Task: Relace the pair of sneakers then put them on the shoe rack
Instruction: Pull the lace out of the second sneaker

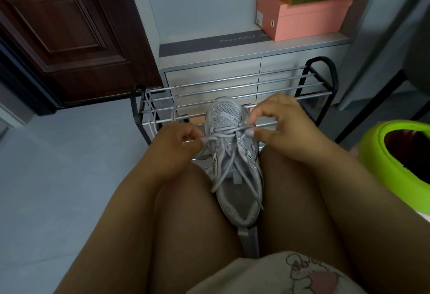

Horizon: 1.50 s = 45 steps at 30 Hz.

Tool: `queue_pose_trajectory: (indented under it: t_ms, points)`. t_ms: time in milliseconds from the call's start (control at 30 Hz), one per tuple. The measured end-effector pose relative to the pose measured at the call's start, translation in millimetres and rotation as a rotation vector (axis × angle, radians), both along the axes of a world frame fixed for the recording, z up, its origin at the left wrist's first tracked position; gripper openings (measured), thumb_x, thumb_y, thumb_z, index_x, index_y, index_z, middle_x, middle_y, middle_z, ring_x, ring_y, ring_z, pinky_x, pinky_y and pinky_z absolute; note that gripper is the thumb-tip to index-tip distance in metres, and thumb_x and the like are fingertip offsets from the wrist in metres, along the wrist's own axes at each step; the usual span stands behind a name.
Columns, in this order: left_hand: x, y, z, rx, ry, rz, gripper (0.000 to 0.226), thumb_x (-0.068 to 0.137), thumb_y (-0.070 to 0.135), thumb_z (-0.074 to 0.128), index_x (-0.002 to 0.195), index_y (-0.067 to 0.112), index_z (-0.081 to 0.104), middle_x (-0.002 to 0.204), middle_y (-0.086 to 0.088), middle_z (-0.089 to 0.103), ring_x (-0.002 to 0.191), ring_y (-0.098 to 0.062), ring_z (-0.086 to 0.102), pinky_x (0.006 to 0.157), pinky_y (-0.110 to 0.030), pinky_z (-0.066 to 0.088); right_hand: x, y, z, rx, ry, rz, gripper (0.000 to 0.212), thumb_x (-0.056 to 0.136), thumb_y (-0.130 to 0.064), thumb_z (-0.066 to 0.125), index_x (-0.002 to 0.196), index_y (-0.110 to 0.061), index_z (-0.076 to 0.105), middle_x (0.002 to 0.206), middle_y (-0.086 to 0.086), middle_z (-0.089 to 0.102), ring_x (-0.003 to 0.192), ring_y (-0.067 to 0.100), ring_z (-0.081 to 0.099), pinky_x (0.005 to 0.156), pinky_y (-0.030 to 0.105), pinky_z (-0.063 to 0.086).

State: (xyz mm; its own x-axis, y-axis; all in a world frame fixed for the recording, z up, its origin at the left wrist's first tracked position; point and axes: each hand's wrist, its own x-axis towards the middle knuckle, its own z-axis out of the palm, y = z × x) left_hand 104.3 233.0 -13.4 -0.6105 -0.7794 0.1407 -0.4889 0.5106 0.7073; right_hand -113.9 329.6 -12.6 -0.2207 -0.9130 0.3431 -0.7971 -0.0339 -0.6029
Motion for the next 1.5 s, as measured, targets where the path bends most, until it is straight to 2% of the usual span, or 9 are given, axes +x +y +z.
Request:
queue_pose_trajectory:
  t_ms: [300,433,600,733,833,1000,1167,1367,1500]
  points:
    - [-14.7,0.4,-15.2,-0.130,-0.062,-0.058,0.012,0.087,0.030,0.062,0.083,0.020,0.059,0.079,0.001,0.058,0.077,-0.018,0.056,0.069,-0.036,0.048,6.0,-12.1,-14.1,0.237,0.196,0.096,0.022,0.083,-0.041,0.065,0.068,-0.035,0.050,0.081,-0.005,0.048,0.092,0.017,0.042,0.083,0.029,0.031]
    - [-19.9,6.8,-12.6,-0.157,-0.104,-0.070,0.022,0.093,0.020,0.055,0.074,0.008,0.055,0.069,0.000,0.054,0.064,-0.016,0.051,0.060,-0.028,0.041,12.0,-10.5,-9.9,0.213,0.171,0.139,0.021,0.088,-0.025,0.061,0.071,-0.019,0.050,0.071,-0.008,0.040,0.084,0.013,0.039,0.078,0.024,0.026]
    - [-1.9,-9.8,2.8,-0.227,-0.077,0.386,0.028,0.096,0.014,0.041,0.072,0.006,0.053,0.061,-0.007,0.049,0.052,-0.017,0.045,0.049,-0.027,0.034,-21.9,-7.3,-2.5,0.003,0.175,-0.246,0.021,0.089,-0.018,0.055,0.069,-0.018,0.049,0.084,0.007,0.045,0.088,0.025,0.046,0.075,0.027,0.028]
    - [22.7,-19.2,9.7,-0.261,0.051,0.575,0.024,0.094,0.012,0.042,0.074,0.002,0.049,0.059,-0.004,0.043,0.050,-0.015,0.039,0.045,-0.024,0.025,-51.8,5.0,7.4,-0.127,0.038,-0.474,0.037,0.085,-0.027,0.049,0.053,-0.017,0.034,0.061,0.002,0.037,0.073,0.024,0.043,0.063,0.025,0.023]
    - [15.3,-9.8,5.6,-0.107,-0.003,0.467,0.016,0.091,0.013,0.046,0.078,0.006,0.051,0.065,-0.003,0.048,0.057,-0.013,0.041,0.050,-0.026,0.031,-38.6,5.6,4.8,0.007,-0.090,-0.370,0.027,0.084,-0.021,0.059,0.061,-0.012,0.049,0.063,-0.002,0.046,0.061,0.018,0.044,0.052,0.027,0.030]
    - [-2.8,4.7,-0.5,0.039,-0.021,0.163,0.003,0.088,0.021,0.055,0.087,0.018,0.056,0.082,-0.001,0.060,0.076,-0.018,0.056,0.065,-0.032,0.044,-6.5,0.8,2.0,0.063,-0.119,-0.081,0.010,0.076,-0.015,0.069,0.083,-0.017,0.061,0.076,-0.006,0.059,0.071,0.013,0.055,0.068,0.029,0.043]
    - [-18.9,7.7,-7.5,-0.103,-0.122,0.012,0.029,0.091,0.044,0.052,0.076,0.019,0.051,0.070,0.004,0.052,0.062,-0.009,0.046,0.056,-0.026,0.034,6.7,-6.7,-6.3,0.124,0.015,0.093,0.017,0.082,-0.030,0.068,0.075,-0.024,0.054,0.073,-0.007,0.054,0.071,0.012,0.049,0.062,0.027,0.034]
    - [-23.7,9.7,-13.7,-0.161,-0.132,-0.023,0.027,0.094,0.034,0.050,0.075,0.016,0.048,0.066,0.007,0.046,0.061,-0.006,0.041,0.054,-0.024,0.029,11.6,-9.7,-10.9,0.223,0.093,0.178,0.022,0.088,-0.028,0.061,0.073,-0.016,0.049,0.071,-0.008,0.043,0.063,0.004,0.039,0.055,0.016,0.028]
    - [-28.8,10.6,-10.0,-0.220,-0.283,-0.003,0.025,0.097,0.026,0.044,0.077,0.012,0.044,0.066,0.003,0.041,0.066,-0.018,0.042,0.059,-0.031,0.027,14.0,-8.2,-7.3,0.194,0.126,0.148,0.020,0.089,-0.022,0.059,0.074,-0.011,0.051,0.072,-0.007,0.043,0.069,0.013,0.041,0.059,0.027,0.026]
